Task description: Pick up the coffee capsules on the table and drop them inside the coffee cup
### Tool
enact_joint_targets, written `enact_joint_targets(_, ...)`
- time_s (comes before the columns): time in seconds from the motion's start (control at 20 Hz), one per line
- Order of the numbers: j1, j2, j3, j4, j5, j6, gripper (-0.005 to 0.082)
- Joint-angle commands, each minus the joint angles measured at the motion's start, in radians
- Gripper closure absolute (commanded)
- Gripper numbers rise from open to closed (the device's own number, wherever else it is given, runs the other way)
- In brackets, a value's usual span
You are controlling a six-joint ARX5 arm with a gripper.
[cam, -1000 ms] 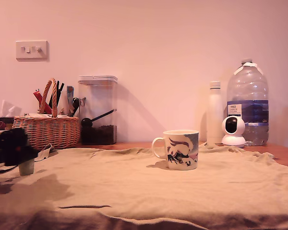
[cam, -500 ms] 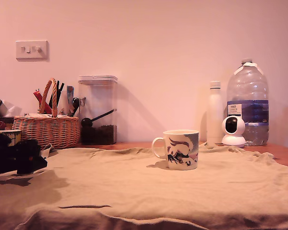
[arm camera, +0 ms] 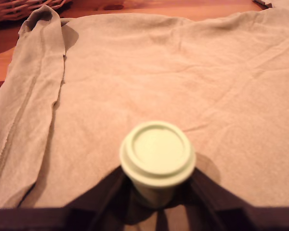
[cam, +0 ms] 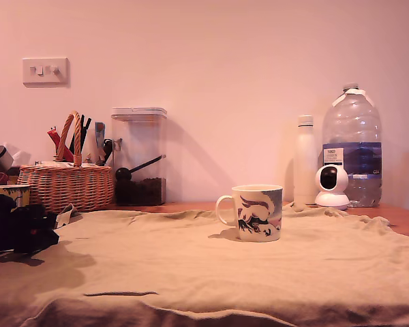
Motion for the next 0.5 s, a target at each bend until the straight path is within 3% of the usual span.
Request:
enact_joint_targets(0.0, -0.002, 0.019, 0.014, 0.006, 0.002, 0.011, 0.0644)
enact_joint_targets(0.1, -0.002, 0.019, 0.015, 0.043, 0.038, 0.012, 0.0644)
enact_joint_targets(0.45, -0.004, -0.029, 0.014, 0.086, 0.299, 0.010, 0.0644)
